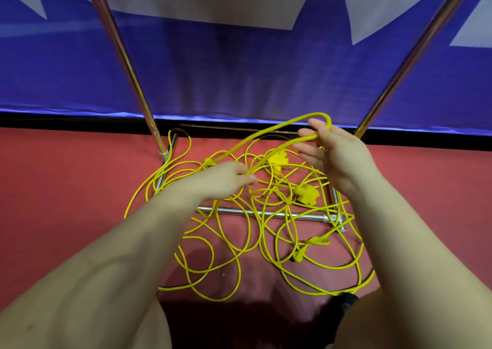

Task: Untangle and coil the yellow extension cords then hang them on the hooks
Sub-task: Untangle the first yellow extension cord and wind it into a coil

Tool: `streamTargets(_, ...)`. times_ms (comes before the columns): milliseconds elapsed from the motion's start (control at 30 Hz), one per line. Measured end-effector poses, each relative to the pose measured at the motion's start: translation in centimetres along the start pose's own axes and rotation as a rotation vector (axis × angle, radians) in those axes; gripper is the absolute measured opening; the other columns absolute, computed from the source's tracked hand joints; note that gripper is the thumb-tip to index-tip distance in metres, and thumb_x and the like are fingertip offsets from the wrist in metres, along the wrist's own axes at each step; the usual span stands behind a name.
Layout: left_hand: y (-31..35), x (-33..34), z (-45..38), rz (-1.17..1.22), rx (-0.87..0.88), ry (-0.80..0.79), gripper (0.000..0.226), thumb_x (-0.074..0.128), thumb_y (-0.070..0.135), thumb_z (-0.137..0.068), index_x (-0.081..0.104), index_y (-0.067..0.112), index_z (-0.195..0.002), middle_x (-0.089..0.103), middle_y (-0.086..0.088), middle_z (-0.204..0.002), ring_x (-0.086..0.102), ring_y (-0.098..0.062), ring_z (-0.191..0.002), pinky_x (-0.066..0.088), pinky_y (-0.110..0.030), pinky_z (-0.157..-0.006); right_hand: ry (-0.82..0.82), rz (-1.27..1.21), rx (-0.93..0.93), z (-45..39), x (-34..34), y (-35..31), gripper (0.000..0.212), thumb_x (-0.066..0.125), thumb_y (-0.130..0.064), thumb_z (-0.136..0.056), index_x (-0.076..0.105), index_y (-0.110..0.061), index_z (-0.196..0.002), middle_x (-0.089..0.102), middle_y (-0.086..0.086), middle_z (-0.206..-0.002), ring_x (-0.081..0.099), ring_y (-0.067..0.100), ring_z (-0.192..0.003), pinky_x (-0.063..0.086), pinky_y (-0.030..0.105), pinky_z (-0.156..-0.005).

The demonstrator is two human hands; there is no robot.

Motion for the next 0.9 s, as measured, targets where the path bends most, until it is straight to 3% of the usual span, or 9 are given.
streamTargets(100,-0.2,-0.3,0.3,0.297,-0.082,0.005,0.020,0.040,0.019,-0.099,0.056,0.013,-0.089,0.067,-0.006,-0.094,0.065,-0.018,-0.077,0.050,-0.024,-0.060,-0.004,-0.056,0.013,-0.1,-0.2,0.1,0.013,0.047,-0.027,-0.097,0.056,-0.022,-0.104,0.067,0.002,-0.104,0.069,0.019,-0.089,0.054,0.032,-0.082)
streamTargets(267,2.2,-2.0,0.6,1.254,0.000,0.091,0.018,0.037,0.015,-0.100,0.053,0.008,-0.093,0.066,-0.010,-0.092,0.071,-0.016,-0.068,0.058,-0.029,-0.062,-0.495,0.654,0.173,2.9,5.3,6.6,0.032,0.058,-0.023,-0.090,0.057,-0.013,-0.121,0.063,0.001,-0.108,0.059,0.009,-0.097,0.046,0.020,-0.082)
streamTargets(367,2.4,-3.1,0.4,1.449,0.034,0.118,0.019,0.037,0.018,-0.099,0.053,0.008,-0.097,0.065,-0.013,-0.102,0.071,-0.020,-0.077,0.059,-0.027,-0.068,-0.619,0.575,0.156,4.0,7.2,7.2,0.011,0.053,-0.005,-0.092,0.060,-0.012,-0.097,0.068,0.003,-0.088,0.064,0.004,-0.080,0.049,0.015,-0.079)
streamTargets(433,2.1,-2.7,0.3,1.310,0.000,0.075,0.022,0.037,0.024,-0.099,0.053,0.012,-0.106,0.062,-0.011,-0.113,0.066,-0.022,-0.094,0.055,-0.032,-0.080,-0.525,0.473,0.117,3.1,6.7,5.6,0.015,0.048,-0.003,-0.094,0.057,-0.015,-0.090,0.069,0.000,-0.078,0.067,0.006,-0.071,0.053,0.022,-0.075)
streamTargets(533,1.3,-0.2,0.6,0.711,-0.067,-0.062,0.025,0.036,0.036,-0.098,0.055,0.026,-0.111,0.061,0.000,-0.114,0.055,-0.020,-0.115,0.039,-0.035,-0.099,-0.301,0.285,0.064,1.3,4.1,3.0,0.017,0.045,-0.008,-0.096,0.058,-0.019,-0.094,0.071,-0.006,-0.069,0.070,0.008,-0.067,0.056,0.024,-0.068)
streamTargets(633,1.9,1.6,1.2,0.353,0.025,-0.197,0.017,0.041,0.025,-0.099,0.056,0.030,-0.103,0.063,0.010,-0.104,0.055,-0.011,-0.104,0.038,-0.028,-0.097,-0.107,0.038,0.042,0.1,1.4,1.2,0.018,0.044,-0.008,-0.096,0.058,-0.019,-0.096,0.072,-0.009,-0.067,0.070,0.007,-0.066,0.056,0.021,-0.060)
streamTargets(733,1.6,1.2,0.8,0.156,0.084,-0.133,0.024,0.050,0.012,-0.095,0.054,0.019,-0.117,0.062,0.000,-0.113,0.056,-0.012,-0.105,0.039,-0.028,-0.099,0.000,-0.155,0.024,-0.3,-0.1,0.5,0.014,0.045,-0.012,-0.097,0.057,-0.018,-0.095,0.071,-0.008,-0.068,0.071,0.007,-0.069,0.058,0.022,-0.062)
streamTargets(800,1.3,0.7,0.5,0.061,0.073,-0.062,0.018,0.052,0.010,-0.093,0.058,0.015,-0.110,0.065,-0.003,-0.104,0.058,-0.012,-0.091,0.045,-0.029,-0.089,-0.008,-0.192,0.021,-0.6,-0.1,0.7,0.011,0.046,-0.015,-0.097,0.057,-0.016,-0.096,0.071,-0.004,-0.081,0.071,0.010,-0.077,0.058,0.026,-0.069)
streamTargets(900,1.8,-0.2,0.5,0.348,0.043,0.025,0.014,0.046,0.007,-0.095,0.056,0.013,-0.103,0.063,-0.001,-0.087,0.060,-0.011,-0.078,0.050,-0.026,-0.069,-0.151,0.079,0.083,0.1,1.7,2.1,0.015,0.053,-0.024,-0.093,0.056,-0.020,-0.106,0.064,0.002,-0.106,0.064,0.014,-0.095,0.053,0.032,-0.083)
Point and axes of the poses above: each hand's wrist, its own z-axis away from the middle knuckle, its own x-axis out of the palm, y = z × x, the point moved 9 cm from there along -z, towards the middle knuckle
